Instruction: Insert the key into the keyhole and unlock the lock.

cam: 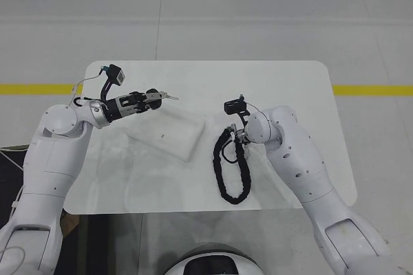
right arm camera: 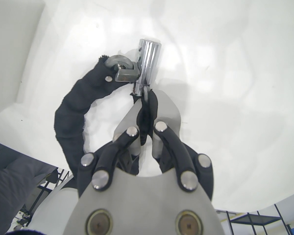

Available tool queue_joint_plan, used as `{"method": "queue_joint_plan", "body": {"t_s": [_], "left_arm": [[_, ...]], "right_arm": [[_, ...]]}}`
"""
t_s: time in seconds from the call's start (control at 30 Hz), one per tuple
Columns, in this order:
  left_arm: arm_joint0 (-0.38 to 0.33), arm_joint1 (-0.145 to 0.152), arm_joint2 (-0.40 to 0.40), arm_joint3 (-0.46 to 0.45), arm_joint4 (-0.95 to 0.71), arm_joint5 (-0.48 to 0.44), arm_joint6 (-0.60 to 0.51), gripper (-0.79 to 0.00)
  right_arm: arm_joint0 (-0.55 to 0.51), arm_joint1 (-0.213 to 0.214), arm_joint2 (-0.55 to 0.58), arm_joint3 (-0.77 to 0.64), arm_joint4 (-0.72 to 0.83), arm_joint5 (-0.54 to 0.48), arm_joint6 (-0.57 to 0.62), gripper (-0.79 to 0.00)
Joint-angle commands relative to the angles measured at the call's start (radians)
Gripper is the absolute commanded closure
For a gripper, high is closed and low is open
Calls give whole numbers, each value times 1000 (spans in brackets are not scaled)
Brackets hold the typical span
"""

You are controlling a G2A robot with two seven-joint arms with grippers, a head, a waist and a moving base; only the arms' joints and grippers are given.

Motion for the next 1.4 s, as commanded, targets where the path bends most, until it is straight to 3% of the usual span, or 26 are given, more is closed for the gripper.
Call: {"method": "queue_joint_plan", "body": {"t_s": [0.0, 0.07, 0.23, 0.33, 0.43, 0.47, 0.67, 0.83, 0.93, 1.23, 1.3, 1.37], "left_arm": [[0, 0, 0, 0, 0, 0, 0, 0], [0, 0, 0, 0, 0, 0, 0, 0], [0, 0, 0, 0, 0, 0, 0, 0], [0, 0, 0, 0, 0, 0, 0, 0], [0, 0, 0, 0, 0, 0, 0, 0], [0, 0, 0, 0, 0, 0, 0, 0], [0, 0, 0, 0, 0, 0, 0, 0], [0, 0, 0, 0, 0, 0, 0, 0], [0, 0, 0, 0, 0, 0, 0, 0], [0, 0, 0, 0, 0, 0, 0, 0], [0, 0, 0, 0, 0, 0, 0, 0], [0, 0, 0, 0, 0, 0, 0, 0]], "right_arm": [[-6, -5, 11, -8, -6, -10, 1, -237], [-12, -10, 20, -12, -12, -18, 8, -342], [-23, -26, 33, 1, -29, -32, 4, -366], [-26, -36, 39, 14, -35, -37, 0, -317], [-25, -46, 43, 29, -53, -35, -5, -52], [-25, -49, 45, 33, -56, -36, -3, 0], [-34, -56, 129, -3, -23, -49, -1, 0], [-60, -30, 252, -121, 114, -75, 9, 0], [-101, -17, 346, -187, 247, -143, 40, 0], [-106, -16, 359, -192, 266, -148, 38, 0], [-224, -10, 389, -311, 277, -187, -111, 0], [-312, 0, 407, -389, 230, -235, -178, 0]]}}
